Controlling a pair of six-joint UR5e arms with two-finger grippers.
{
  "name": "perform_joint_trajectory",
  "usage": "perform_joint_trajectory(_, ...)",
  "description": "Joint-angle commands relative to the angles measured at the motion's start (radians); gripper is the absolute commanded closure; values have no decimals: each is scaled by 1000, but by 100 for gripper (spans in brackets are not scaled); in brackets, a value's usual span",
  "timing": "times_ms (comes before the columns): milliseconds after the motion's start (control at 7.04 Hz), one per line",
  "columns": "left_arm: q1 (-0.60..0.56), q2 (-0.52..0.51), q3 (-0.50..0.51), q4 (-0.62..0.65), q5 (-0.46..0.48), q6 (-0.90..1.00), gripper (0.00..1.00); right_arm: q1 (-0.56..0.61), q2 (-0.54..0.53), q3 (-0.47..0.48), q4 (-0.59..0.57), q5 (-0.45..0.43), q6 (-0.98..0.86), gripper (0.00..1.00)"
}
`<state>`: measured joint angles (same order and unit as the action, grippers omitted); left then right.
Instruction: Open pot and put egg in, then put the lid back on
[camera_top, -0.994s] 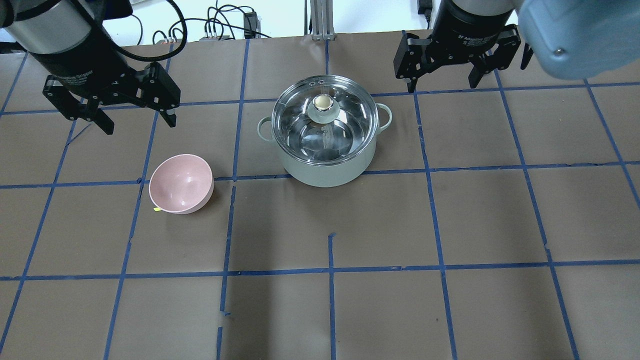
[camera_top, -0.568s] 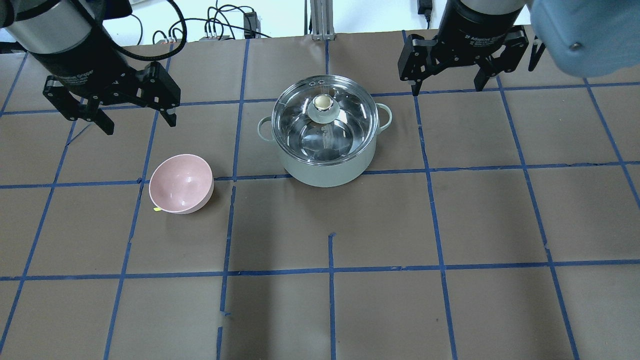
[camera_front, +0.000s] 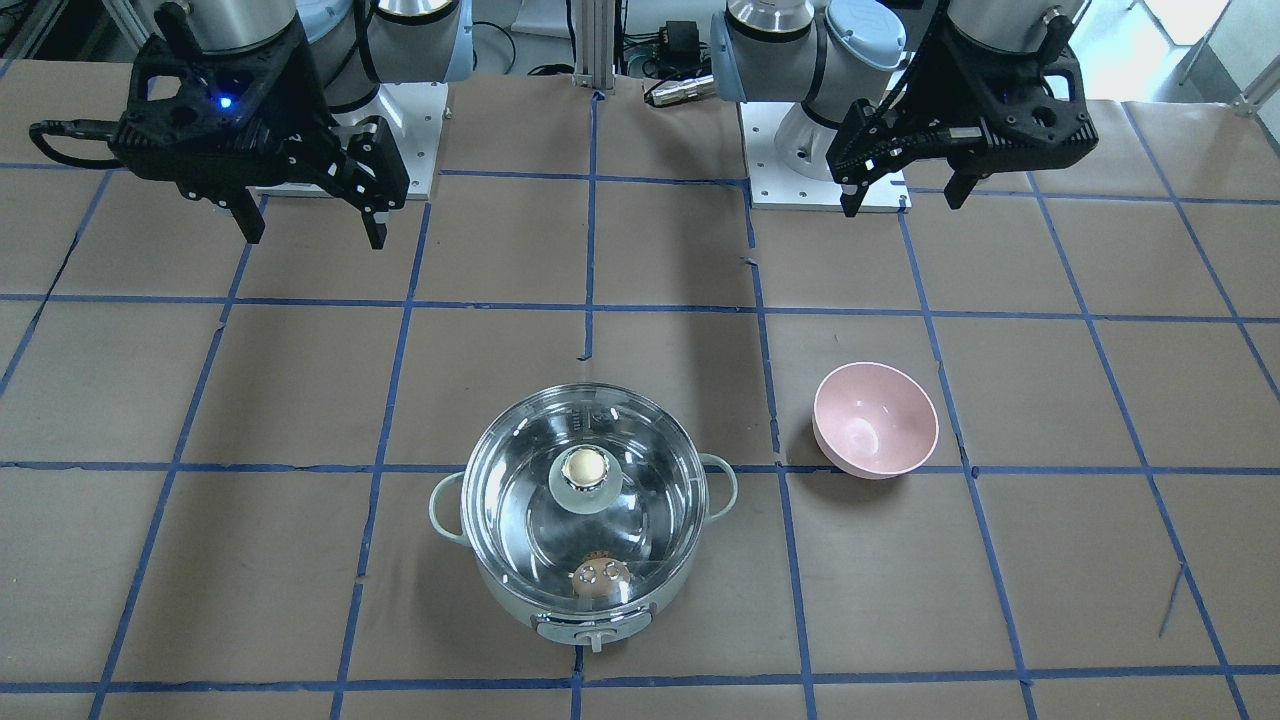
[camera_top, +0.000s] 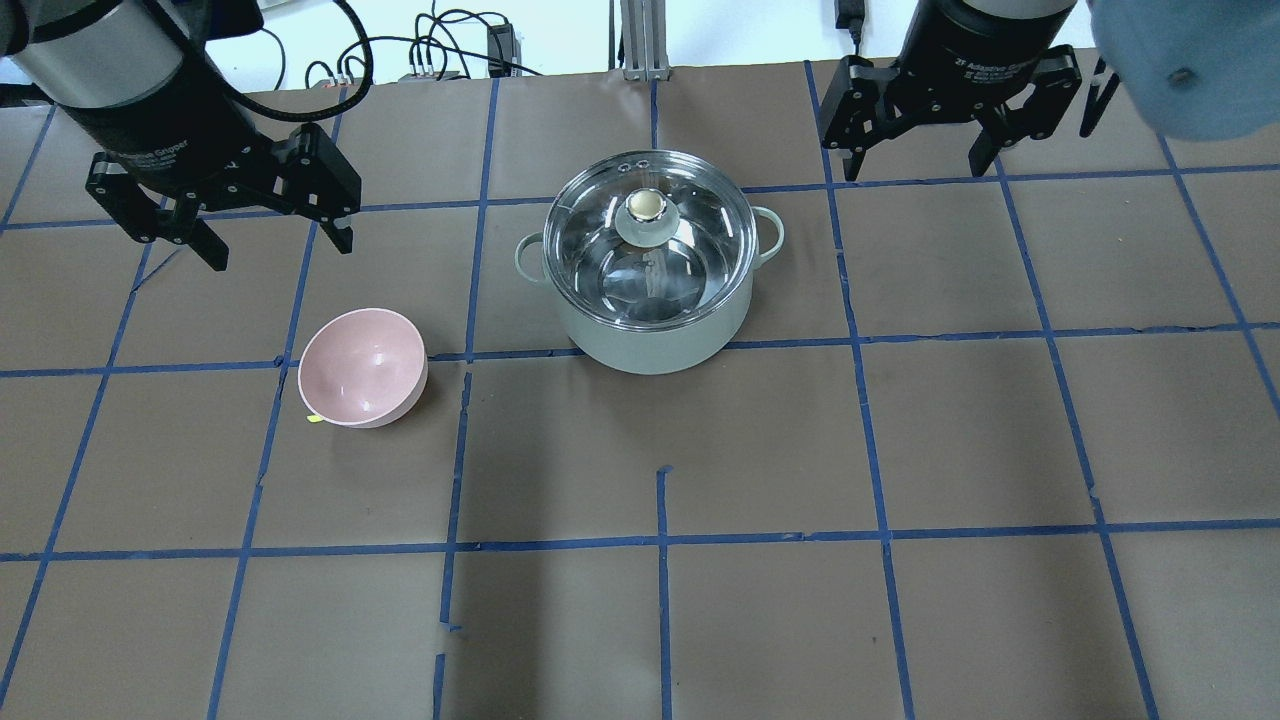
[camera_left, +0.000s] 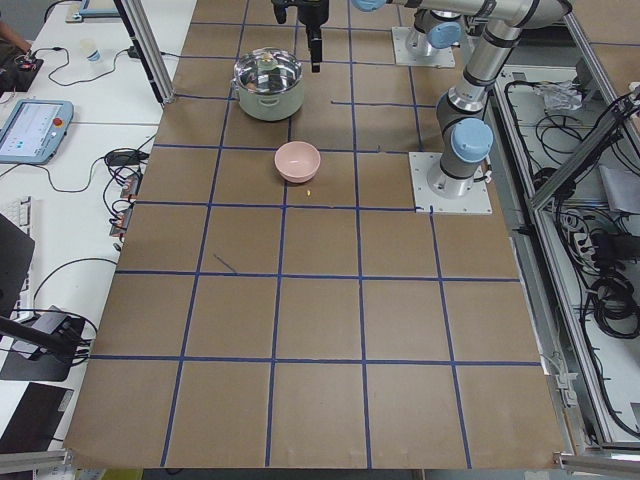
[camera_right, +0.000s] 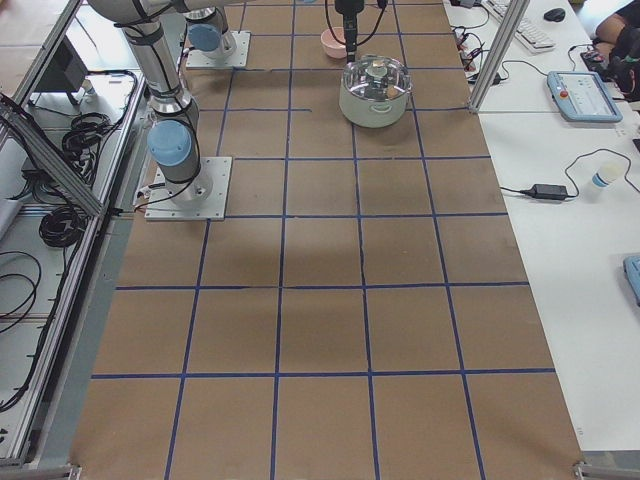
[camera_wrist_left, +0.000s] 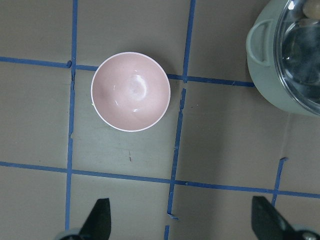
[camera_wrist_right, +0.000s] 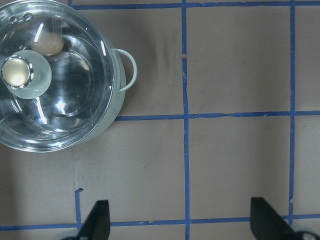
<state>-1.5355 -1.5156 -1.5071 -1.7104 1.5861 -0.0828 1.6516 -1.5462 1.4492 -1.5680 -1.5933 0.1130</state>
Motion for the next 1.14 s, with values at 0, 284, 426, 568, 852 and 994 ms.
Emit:
perform_joint_trajectory(0,0,0,1,0,0,0,0,-15,0,2,2,1,-1,0)
perform_joint_trajectory(284,0,0,-1,0,0,0,0,-15,0,2,2,1,-1,0)
perform_joint_trajectory(426,-2,0,-1,0,0,0,0,-13,0,2,2,1,-1,0)
perform_joint_trajectory(568,-2,0,-1,0,0,0,0,-15,0,2,2,1,-1,0)
perform_joint_trajectory(852,-5,0,1,-2,6,15,0,-10,0,2,0,3,-1,0)
perform_joint_trajectory(994,-5,0,1,-3,11,17,0,-12,0,2,0,3,-1,0)
